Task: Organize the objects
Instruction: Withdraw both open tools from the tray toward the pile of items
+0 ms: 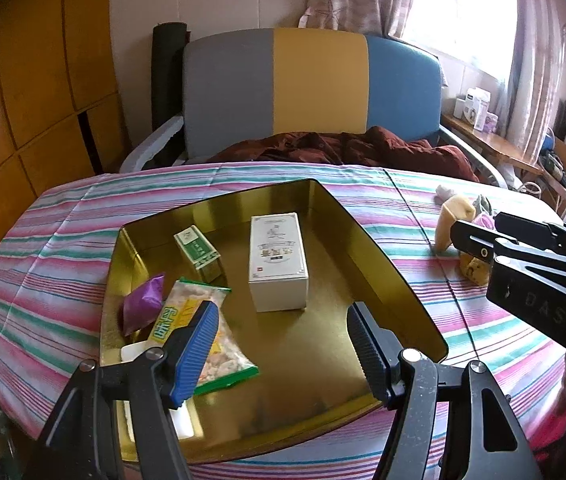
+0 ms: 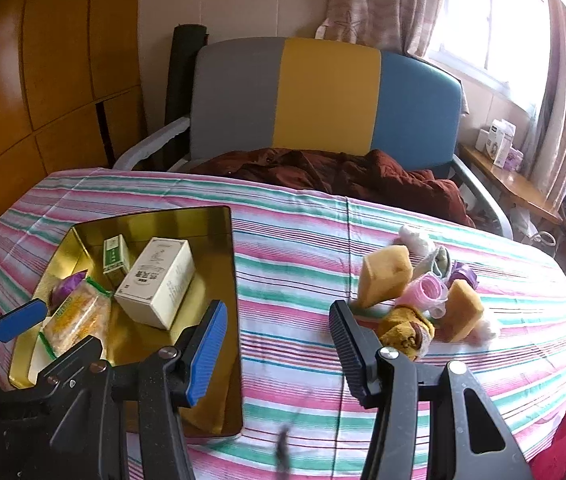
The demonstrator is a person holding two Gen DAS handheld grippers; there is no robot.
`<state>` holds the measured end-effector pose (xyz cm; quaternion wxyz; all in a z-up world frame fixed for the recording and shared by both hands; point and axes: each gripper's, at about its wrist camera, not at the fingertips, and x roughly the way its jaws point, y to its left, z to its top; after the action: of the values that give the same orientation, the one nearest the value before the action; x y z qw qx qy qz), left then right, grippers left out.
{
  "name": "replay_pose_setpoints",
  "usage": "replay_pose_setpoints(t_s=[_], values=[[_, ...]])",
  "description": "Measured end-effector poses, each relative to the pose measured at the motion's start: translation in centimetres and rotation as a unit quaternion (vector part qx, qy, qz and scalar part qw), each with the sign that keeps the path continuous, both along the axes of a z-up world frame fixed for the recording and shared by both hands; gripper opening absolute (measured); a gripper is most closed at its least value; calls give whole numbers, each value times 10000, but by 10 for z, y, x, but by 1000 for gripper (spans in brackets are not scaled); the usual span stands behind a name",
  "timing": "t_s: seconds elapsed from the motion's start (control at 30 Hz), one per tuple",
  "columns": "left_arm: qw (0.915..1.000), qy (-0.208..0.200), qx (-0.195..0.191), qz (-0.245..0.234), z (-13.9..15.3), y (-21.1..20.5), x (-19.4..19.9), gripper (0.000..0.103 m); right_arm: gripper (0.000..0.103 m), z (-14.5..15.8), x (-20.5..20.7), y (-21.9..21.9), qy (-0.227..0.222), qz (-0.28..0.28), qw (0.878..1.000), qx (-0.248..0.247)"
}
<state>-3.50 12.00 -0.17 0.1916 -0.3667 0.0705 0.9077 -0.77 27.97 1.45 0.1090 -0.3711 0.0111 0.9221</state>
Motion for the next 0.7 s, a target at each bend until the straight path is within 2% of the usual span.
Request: replay_pose_setpoints(t_s=[0.7], values=[[9987, 65, -62, -499, 8, 60, -11, 67, 54, -4, -2, 62, -78, -535, 9985, 125]])
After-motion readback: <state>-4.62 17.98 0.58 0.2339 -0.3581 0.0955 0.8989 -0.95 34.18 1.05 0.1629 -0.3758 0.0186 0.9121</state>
